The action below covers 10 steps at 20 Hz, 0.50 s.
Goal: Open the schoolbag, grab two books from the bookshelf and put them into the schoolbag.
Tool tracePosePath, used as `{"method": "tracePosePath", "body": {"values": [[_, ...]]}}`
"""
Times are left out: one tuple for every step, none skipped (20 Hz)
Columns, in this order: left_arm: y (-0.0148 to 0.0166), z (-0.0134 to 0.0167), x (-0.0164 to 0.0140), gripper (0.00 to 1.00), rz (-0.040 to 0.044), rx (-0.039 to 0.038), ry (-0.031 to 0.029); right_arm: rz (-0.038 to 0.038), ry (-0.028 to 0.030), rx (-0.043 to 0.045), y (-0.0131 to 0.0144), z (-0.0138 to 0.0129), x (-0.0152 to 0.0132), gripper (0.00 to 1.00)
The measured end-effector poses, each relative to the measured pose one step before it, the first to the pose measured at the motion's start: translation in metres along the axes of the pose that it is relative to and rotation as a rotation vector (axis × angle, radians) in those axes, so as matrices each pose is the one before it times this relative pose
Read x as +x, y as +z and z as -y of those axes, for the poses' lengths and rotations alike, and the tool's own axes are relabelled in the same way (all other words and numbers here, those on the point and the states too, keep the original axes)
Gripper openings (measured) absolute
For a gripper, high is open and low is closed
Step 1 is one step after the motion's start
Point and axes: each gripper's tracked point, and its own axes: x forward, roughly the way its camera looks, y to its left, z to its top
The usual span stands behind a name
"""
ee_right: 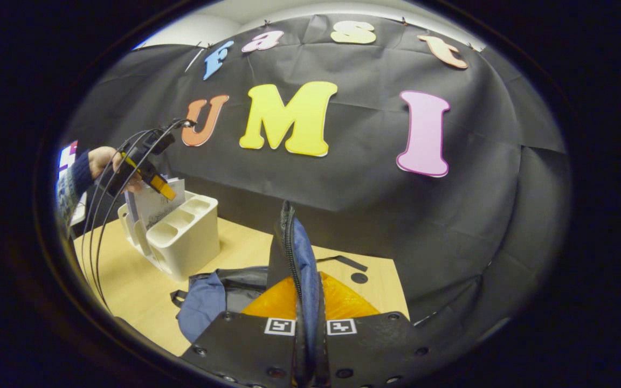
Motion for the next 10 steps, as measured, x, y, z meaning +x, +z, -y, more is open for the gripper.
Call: {"method": "tracePosePath", "body": {"values": [[-0.00317, 0.00034, 0.00292, 0.74, -0.02659, 0.01320, 0.00140, 0.00450, 0.00269, -0.00382, 0.00041, -0.00129, -0.00103, 0.06], [-0.00451, -0.00169, 0.00485, 0.74, -0.03097, 0.01087, 0.00916, 0.00585, 0.00468, -0.00452, 0.00046, -0.00110, 0.00026, 0.06], [-0.00457, 0.00223, 0.00445, 0.72, -0.03423, 0.00820, -0.00370, 0.00632, 0.00543, -0.00260, 0.00030, -0.00131, 0.00013, 0.06], [-0.00375, -0.00056, 0.00126, 0.71, -0.02642, 0.00727, 0.00177, 0.00171, 0.00214, 0.00025, -0.00203, -0.00076, 0.00068, 0.06], [-0.00121, -0.00213, 0.00173, 0.69, -0.02093, 0.00678, 0.00816, -0.00358, 0.00443, -0.00139, -0.00176, -0.00071, 0.00047, 0.06], [-0.00137, 0.00131, 0.00124, 0.65, -0.01062, 0.00219, -0.00044, -0.00225, 0.00469, 0.00212, -0.00202, -0.00061, 0.00051, 0.06], [0.00147, 0.00392, 0.00316, 0.54, -0.00031, 0.00381, -0.01495, -0.00240, 0.00239, 0.00259, -0.00099, 0.00021, 0.00014, 0.06], [-0.00296, 0.00082, 0.00066, 0.53, -0.01136, 0.01028, -0.00481, 0.00061, 0.00215, 0.00119, 0.00029, -0.00005, 0.00005, 0.06], [-0.00123, 0.00031, -0.00186, 0.50, -0.00855, -0.00084, -0.00220, 0.00312, -0.00011, -0.00017, 0.00068, -0.00010, -0.00014, 0.06], [-0.00313, 0.00427, -0.00159, 0.50, -0.01347, -0.00225, -0.00781, 0.00188, 0.00064, -0.00048, -0.00010, -0.00006, -0.00043, 0.06]]}}
